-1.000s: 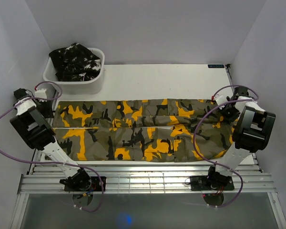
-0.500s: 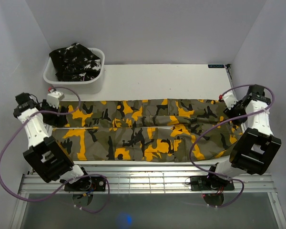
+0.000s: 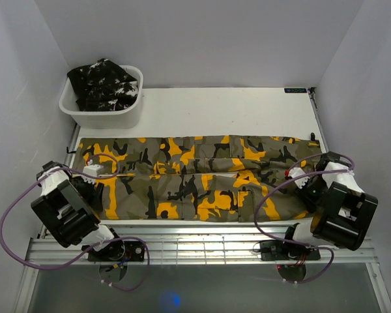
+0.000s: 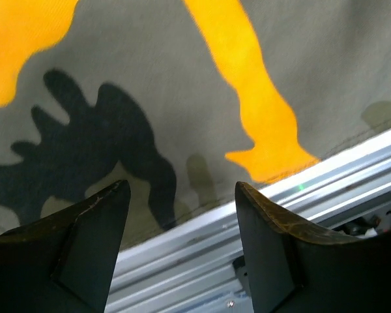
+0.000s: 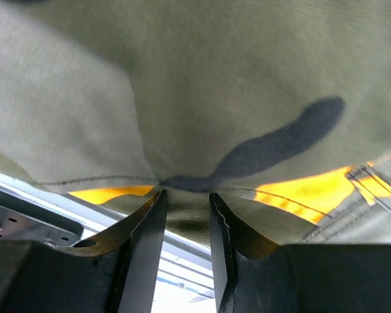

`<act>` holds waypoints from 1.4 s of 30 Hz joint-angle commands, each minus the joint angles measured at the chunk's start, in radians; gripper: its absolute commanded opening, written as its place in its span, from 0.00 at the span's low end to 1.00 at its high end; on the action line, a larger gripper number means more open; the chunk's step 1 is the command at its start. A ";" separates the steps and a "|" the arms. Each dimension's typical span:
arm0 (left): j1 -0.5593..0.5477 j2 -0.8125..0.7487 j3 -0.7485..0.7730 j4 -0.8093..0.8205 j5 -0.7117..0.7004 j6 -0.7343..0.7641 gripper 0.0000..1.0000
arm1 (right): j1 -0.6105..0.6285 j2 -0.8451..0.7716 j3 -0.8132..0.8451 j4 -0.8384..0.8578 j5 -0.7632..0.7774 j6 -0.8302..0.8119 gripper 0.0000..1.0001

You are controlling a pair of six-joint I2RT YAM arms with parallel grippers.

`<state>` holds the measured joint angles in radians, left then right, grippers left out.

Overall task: Fold and stack the trousers
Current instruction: Flatten the trousers out

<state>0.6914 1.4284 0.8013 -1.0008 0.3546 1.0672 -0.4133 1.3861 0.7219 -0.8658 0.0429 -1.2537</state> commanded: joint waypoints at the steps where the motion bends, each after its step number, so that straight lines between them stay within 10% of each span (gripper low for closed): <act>1: 0.055 -0.042 0.093 -0.045 0.006 0.100 0.76 | -0.009 -0.056 0.094 -0.039 -0.009 -0.164 0.39; 10: -0.002 0.145 0.601 0.014 0.460 -0.255 0.80 | 0.065 0.310 0.730 -0.153 -0.342 0.176 0.38; 22: -0.219 0.484 0.628 0.455 0.167 -0.664 0.76 | 0.229 0.597 0.786 0.063 -0.189 0.389 0.35; 35: -0.050 0.406 0.454 0.161 0.030 -0.301 0.57 | 0.203 0.328 0.228 0.166 -0.077 0.082 0.31; 42: 0.005 0.356 0.691 -0.091 0.240 -0.049 0.70 | 0.157 0.235 0.405 0.093 -0.156 -0.032 0.36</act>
<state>0.7048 1.8759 1.3403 -0.9607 0.4538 0.8673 -0.2314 1.6379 0.9859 -0.7013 -0.0753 -1.1961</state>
